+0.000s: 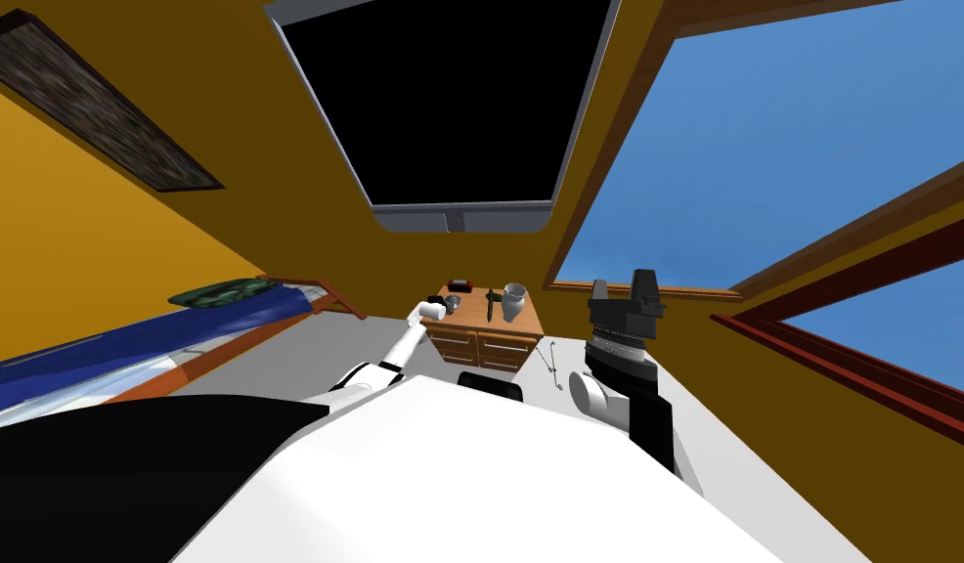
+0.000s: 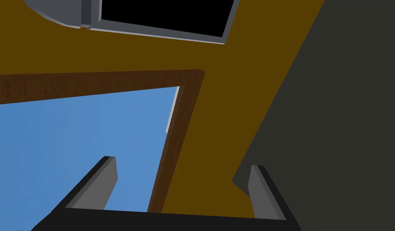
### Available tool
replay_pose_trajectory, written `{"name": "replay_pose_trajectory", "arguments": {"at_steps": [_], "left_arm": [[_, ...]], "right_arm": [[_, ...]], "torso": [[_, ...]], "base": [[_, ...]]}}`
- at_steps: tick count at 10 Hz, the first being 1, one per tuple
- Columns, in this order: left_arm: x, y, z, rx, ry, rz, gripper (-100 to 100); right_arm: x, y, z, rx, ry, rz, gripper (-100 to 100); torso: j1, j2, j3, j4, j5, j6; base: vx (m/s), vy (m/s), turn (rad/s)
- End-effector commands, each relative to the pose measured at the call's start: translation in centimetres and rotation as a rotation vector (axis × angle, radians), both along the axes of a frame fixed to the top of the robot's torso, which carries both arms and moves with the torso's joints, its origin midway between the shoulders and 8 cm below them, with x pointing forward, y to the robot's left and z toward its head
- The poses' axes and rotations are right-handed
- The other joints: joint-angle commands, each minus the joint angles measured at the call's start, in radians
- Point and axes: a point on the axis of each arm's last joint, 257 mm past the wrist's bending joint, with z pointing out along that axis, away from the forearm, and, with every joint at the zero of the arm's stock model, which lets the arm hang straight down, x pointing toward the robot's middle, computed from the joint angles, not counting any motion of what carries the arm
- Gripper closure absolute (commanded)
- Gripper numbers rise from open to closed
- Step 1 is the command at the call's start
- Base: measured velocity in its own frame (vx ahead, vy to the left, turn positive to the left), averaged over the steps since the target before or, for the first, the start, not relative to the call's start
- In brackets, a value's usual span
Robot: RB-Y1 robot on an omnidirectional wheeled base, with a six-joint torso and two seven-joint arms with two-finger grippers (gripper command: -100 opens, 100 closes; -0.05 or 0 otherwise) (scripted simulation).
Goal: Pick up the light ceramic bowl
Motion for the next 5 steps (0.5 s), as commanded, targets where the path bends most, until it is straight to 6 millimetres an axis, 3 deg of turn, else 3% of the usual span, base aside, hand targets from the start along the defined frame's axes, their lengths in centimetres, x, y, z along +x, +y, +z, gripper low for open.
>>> {"name": "replay_pose_trajectory", "arguments": {"at_steps": [1,5], "left_arm": [[-0.4,0.2,-0.6,-0.005,0.035,0.007,-100],[-0.9,1.1,-1.9,-0.03,0.15,0.039,-100]], "right_arm": [[0.0,0.0,0.0,0.0,0.0,0.0,0],[0.0,0.0,0.0,0.0,0.0,0.0,0]], "torso": [[0.0,0.0,0.0,0.0,0.0,0.0],[0.0,0.0,0.0,0.0,0.0,0.0]], "base": [[0.026,-0.011,0.02],[0.031,-0.015,0.039]]}}
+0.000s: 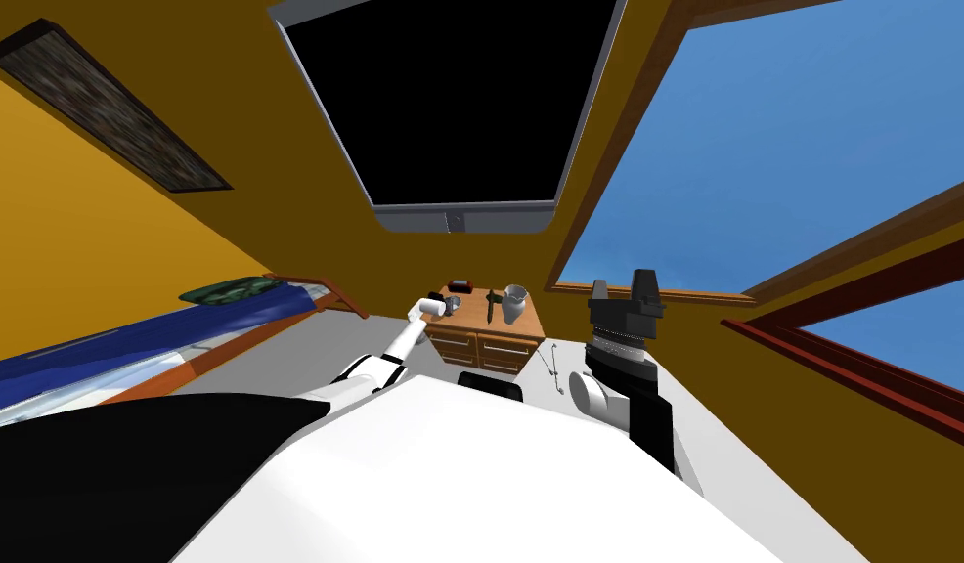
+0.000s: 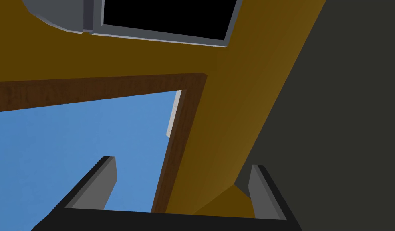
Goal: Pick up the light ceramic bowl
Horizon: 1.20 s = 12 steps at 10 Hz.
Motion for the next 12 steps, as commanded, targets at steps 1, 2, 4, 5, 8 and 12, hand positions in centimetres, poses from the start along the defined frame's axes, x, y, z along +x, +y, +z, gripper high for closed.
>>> {"name": "replay_pose_trajectory", "arguments": {"at_steps": [1,2,4,5,8,12], "left_arm": [[-0.4,0.2,-0.4,-0.005,0.034,0.008,-100],[-0.7,0.4,-0.8,-0.012,0.069,0.018,-100],[-1.4,0.9,-1.5,-0.023,0.13,0.036,-100],[-1.7,1.1,-1.8,-0.027,0.155,0.043,-100],[-2.5,1.4,-2.6,-0.033,0.187,0.052,-100],[-3.0,1.4,-4.8,-0.034,0.191,0.06,-100]], "right_arm": [[0.0,0.0,0.0,0.0,0.0,0.0,0],[0.0,0.0,0.0,0.0,0.0,0.0,0],[0.0,0.0,0.0,0.0,0.0,0.0,0],[0.0,0.0,0.0,0.0,0.0,0.0,0],[0.0,0.0,0.0,0.0,0.0,0.0,0],[0.0,0.0,0.0,0.0,0.0,0.0,0]], "torso": [[0.0,0.0,0.0,0.0,0.0,0.0],[0.0,0.0,0.0,0.0,0.0,0.0],[0.001,0.0,0.0,0.0,0.0,0.0],[0.001,0.0,0.0,0.0,0.0,0.0],[0.0,0.0,0.0,0.0,0.0,0.0],[0.002,0.0,0.0,0.0,0.001,0.0]], "base": [[0.034,-0.019,0.021],[0.03,-0.011,0.032],[0.045,-0.011,0.043],[0.042,-0.011,0.026],[0.03,-0.014,0.018],[0.032,0.008,-0.017]]}}
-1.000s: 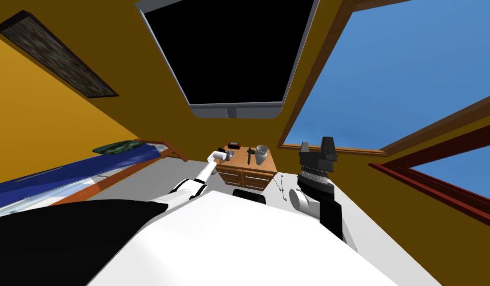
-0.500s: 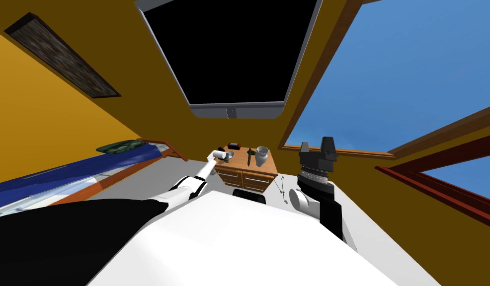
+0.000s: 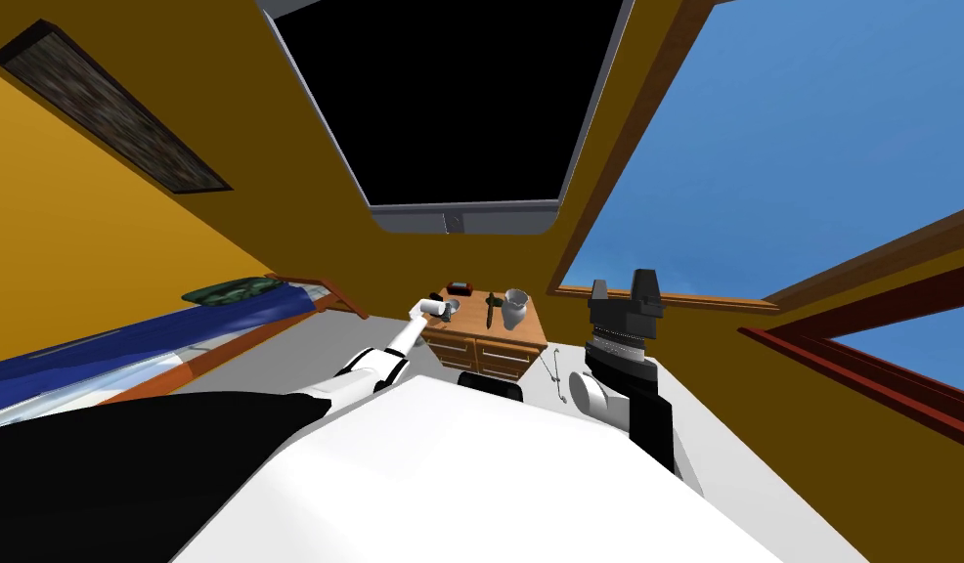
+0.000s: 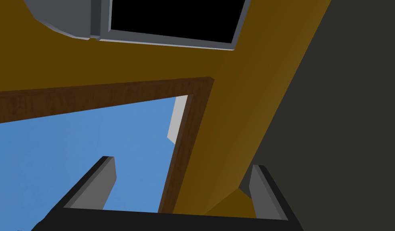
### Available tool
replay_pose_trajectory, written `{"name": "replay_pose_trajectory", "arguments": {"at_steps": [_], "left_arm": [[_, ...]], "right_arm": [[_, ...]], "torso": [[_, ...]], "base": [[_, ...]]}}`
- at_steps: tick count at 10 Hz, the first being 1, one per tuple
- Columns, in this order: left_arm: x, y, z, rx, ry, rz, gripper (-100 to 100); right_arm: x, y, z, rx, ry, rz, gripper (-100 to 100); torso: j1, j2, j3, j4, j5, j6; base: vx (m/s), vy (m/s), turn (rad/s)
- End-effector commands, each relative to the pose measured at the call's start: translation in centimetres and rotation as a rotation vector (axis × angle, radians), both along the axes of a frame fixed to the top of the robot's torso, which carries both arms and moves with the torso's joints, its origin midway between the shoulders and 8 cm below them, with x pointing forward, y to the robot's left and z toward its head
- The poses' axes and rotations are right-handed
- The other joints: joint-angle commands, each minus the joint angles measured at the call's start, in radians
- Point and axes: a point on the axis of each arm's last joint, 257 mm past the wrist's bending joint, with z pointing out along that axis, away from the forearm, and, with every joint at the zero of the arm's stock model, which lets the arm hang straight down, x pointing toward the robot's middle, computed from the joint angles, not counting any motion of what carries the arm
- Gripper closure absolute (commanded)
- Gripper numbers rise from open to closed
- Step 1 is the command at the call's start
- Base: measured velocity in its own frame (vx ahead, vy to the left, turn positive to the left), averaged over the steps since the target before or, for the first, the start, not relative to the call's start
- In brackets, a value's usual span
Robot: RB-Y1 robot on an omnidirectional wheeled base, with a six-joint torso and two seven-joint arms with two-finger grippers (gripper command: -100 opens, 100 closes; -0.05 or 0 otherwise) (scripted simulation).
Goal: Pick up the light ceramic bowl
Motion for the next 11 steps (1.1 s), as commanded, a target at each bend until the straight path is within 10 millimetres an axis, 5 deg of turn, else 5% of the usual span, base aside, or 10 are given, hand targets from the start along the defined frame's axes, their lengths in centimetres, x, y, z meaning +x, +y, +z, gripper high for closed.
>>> {"name": "replay_pose_trajectory", "arguments": {"at_steps": [1,2,6,7,8,10,11], "left_arm": [[0.0,0.0,0.0,0.0,0.0,0.0,-100],[0.0,0.0,0.0,0.0,-0.002,0.0,100],[0.0,0.0,0.0,-0.001,-0.002,0.001,100],[0.0,0.0,-0.1,-0.001,-0.002,0.001,0],[0.2,0.0,1.0,0.0,-0.002,-0.003,100],[0.3,0.0,1.1,0.0,-0.005,-0.004,100],[0.2,0.0,1.2,0.0,-0.003,-0.004,0]], "right_arm": [[0.0,0.0,0.0,0.0,0.0,0.0,0],[0.0,0.0,0.0,0.0,0.0,0.0,0],[0.0,0.0,0.0,0.0,0.0,0.0,0],[0.0,0.0,0.0,0.0,0.0,0.0,0],[0.0,0.0,0.0,0.0,0.0,0.0,0],[0.0,0.0,0.0,0.0,0.0,0.0,0],[0.0,0.0,0.0,0.0,0.0,0.0,0]], "torso": [[0.0,0.0,0.0,0.0,0.0,0.0],[0.0,0.001,0.001,0.0,0.0,0.0],[-0.001,0.003,0.002,0.001,-0.001,0.0],[-0.001,0.003,0.002,0.001,-0.001,0.001],[-0.001,0.003,0.002,0.001,-0.001,0.001],[-0.002,0.006,0.004,0.001,-0.001,0.0],[-0.001,0.005,0.003,0.001,-0.001,0.0]], "base": [[0.023,0.002,-0.003],[0.0,0.0,0.0],[0.0,0.0,0.0],[0.0,0.0,0.0],[-0.031,-0.006,0.021],[-0.031,-0.006,0.015],[0.0,0.0,0.0]]}}
